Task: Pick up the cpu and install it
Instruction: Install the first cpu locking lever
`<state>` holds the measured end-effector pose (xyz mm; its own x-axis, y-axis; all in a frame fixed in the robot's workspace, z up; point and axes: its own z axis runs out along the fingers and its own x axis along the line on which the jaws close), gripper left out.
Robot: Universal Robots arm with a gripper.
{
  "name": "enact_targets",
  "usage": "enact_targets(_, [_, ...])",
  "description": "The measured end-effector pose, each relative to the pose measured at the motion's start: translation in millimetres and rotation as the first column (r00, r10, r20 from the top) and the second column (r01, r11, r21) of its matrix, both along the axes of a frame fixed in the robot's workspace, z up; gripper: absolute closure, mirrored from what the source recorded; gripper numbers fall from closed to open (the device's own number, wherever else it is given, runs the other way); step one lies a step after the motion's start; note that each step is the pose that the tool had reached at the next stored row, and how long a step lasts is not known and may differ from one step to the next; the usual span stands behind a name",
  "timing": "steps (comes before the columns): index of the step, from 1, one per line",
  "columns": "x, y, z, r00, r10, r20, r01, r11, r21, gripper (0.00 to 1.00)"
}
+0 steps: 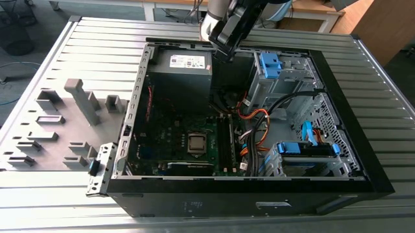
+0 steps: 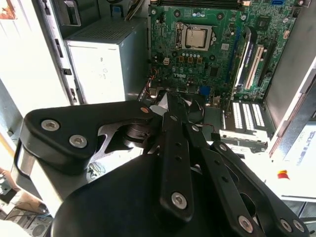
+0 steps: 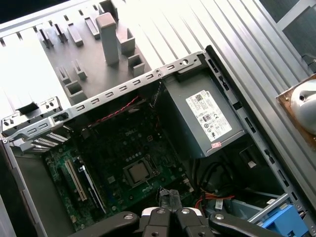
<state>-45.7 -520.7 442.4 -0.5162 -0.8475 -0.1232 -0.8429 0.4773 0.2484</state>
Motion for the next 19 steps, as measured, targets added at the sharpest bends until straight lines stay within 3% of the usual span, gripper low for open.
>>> enact_targets(11, [0.0, 0.1, -1.7, 1.0, 0.0, 0.0, 0.0, 1.0, -0.0018, 0.89])
enact_targets(19, [0.0, 0.0, -12.8, 1.0, 0.0, 0.0002, 0.0, 1.0, -0.0018, 0.89])
